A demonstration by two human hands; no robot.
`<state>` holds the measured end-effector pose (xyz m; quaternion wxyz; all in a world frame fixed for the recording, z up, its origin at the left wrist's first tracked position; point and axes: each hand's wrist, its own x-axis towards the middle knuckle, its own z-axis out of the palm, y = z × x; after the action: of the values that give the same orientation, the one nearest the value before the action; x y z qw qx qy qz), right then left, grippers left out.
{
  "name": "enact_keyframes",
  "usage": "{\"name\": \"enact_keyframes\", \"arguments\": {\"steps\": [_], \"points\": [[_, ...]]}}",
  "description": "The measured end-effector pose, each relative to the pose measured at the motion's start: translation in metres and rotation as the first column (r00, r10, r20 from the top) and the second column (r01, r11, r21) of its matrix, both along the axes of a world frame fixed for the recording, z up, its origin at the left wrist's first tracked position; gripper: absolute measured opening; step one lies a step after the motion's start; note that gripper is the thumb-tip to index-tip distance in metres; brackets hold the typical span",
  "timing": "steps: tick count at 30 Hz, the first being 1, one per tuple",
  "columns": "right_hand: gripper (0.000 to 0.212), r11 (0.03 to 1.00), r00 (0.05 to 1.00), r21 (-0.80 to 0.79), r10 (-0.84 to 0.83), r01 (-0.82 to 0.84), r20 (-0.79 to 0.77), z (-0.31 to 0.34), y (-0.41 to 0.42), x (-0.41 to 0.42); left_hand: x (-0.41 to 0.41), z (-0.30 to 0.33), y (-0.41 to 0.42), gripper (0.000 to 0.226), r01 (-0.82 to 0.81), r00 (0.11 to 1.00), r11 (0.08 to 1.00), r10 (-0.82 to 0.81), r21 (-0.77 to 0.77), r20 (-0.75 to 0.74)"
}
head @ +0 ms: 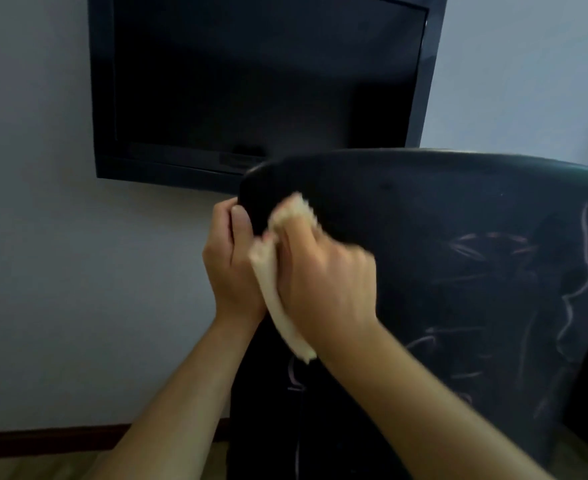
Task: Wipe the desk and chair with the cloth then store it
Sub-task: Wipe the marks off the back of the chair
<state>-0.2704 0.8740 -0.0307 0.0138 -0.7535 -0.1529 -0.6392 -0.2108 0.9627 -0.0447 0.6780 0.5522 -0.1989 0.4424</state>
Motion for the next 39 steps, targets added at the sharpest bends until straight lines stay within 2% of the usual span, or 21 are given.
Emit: {"name": "enact_keyframes", "arguments": {"steps": [2,5,7,9,11,13,17,19,22,26,27,29,31,34,37,39], "points": [[0.007,0.999,0.994,-0.012,-0.038,0.037,-0.101,-0.060,-0.026,-0.002,-0.004,-0.015,0.001,0.031,-0.010,0.999,0.999,0.011,0.030,-0.034],[0.027,1.000,0.986,0.006,-0.020,0.021,-0.165,-0.109,-0.056,-0.007,-0.009,-0.068,0.007,0.033,0.037,0.990,0.985,-0.013,0.169,-0.139],[0.028,1.000,0.991,-0.023,-0.004,0.001,-0.132,-0.105,-0.059,-0.010,-0.011,-0.100,0.013,0.035,0.051,0.977,0.980,-0.009,0.193,-0.214],[0.023,1.000,0.997,-0.008,0.028,-0.029,-0.068,-0.084,-0.051,-0.008,-0.015,-0.119,0.014,0.034,0.068,0.962,0.986,-0.025,0.149,-0.270],[0.021,0.998,0.998,0.036,0.044,-0.045,0.038,-0.059,-0.042,-0.002,-0.019,-0.121,0.012,0.031,0.097,0.955,0.989,-0.061,0.110,-0.292],[0.017,0.999,0.997,0.031,0.040,-0.042,0.067,-0.060,-0.034,0.005,-0.017,-0.121,0.010,0.032,0.093,0.952,0.992,-0.063,0.087,-0.301],[0.007,0.982,0.991,-0.181,0.025,-0.049,-0.132,-0.156,-0.043,0.003,-0.014,-0.123,0.007,0.039,0.084,0.942,0.992,-0.047,0.097,-0.333],[0.009,0.979,0.969,-0.195,0.003,-0.053,-0.249,-0.185,-0.051,-0.001,-0.016,-0.123,0.004,0.036,0.068,0.941,0.993,-0.030,0.101,-0.337],[0.019,0.988,0.964,-0.155,-0.046,0.005,-0.262,-0.166,-0.044,-0.001,-0.014,-0.126,0.004,0.032,0.055,0.940,0.991,-0.011,0.118,-0.341],[0.012,1.000,0.999,-0.002,0.025,-0.025,-0.042,-0.082,-0.028,0.002,-0.012,-0.130,0.002,0.035,0.086,0.941,0.994,-0.060,0.064,-0.333],[0.012,0.999,0.999,0.028,0.037,-0.036,-0.032,-0.072,-0.023,0.005,-0.012,-0.132,0.001,0.033,0.098,0.939,0.994,-0.077,0.045,-0.337],[0.009,1.000,0.995,0.013,-0.017,0.018,-0.095,-0.084,-0.014,0.008,-0.010,-0.132,0.001,0.032,0.105,0.933,0.994,-0.089,0.028,-0.348],[0.011,0.998,0.969,-0.040,-0.055,0.047,-0.239,-0.132,-0.016,0.007,-0.011,-0.130,0.003,0.035,0.088,0.935,0.995,-0.066,0.046,-0.347],[0.020,0.995,0.921,-0.097,-0.028,-0.010,-0.387,-0.186,-0.026,-0.004,-0.014,-0.127,0.007,0.037,0.086,0.939,0.993,-0.053,0.083,-0.340],[0.025,0.997,0.943,-0.075,-0.025,0.000,-0.331,-0.167,-0.023,-0.005,-0.015,-0.127,0.007,0.033,0.074,0.941,0.992,-0.035,0.101,-0.337],[0.026,0.999,0.977,-0.017,-0.038,0.035,-0.208,-0.127,-0.015,-0.005,-0.014,-0.128,0.007,0.028,0.057,0.942,0.993,-0.018,0.107,-0.335]]}}
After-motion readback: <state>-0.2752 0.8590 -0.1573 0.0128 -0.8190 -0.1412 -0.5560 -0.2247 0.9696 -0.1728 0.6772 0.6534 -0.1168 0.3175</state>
